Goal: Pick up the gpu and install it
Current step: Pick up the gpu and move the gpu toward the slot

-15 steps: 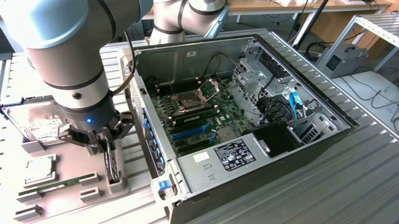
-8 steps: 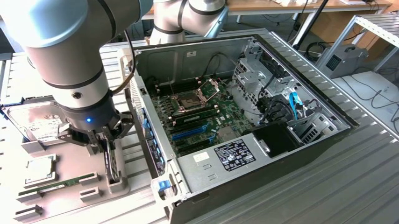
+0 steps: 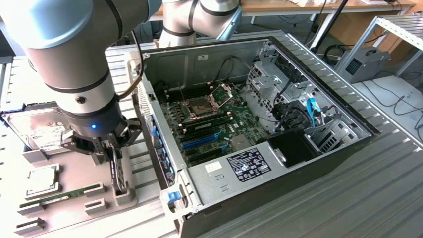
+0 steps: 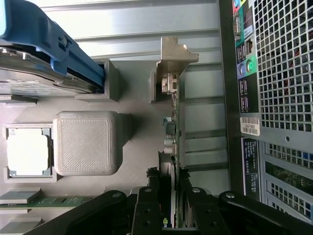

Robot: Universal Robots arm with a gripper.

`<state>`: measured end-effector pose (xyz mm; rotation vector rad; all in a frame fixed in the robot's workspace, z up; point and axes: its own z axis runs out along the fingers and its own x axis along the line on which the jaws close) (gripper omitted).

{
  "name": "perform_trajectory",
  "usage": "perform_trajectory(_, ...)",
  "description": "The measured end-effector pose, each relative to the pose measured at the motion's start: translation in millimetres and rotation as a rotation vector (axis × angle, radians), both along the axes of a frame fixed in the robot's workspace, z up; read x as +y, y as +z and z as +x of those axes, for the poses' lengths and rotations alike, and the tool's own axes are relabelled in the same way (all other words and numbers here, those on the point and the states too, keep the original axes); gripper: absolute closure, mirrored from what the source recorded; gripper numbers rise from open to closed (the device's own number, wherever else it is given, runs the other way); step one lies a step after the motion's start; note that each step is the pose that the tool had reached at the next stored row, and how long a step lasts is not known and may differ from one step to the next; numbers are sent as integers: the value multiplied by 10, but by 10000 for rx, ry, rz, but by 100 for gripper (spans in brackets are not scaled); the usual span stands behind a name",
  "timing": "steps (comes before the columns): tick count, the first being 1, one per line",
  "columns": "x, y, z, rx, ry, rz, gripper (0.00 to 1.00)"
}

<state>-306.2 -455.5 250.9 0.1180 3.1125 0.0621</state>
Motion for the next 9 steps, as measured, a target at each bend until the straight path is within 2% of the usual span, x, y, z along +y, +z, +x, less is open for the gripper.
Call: perform_trajectory(9,4,22,0,0,1,0,74)
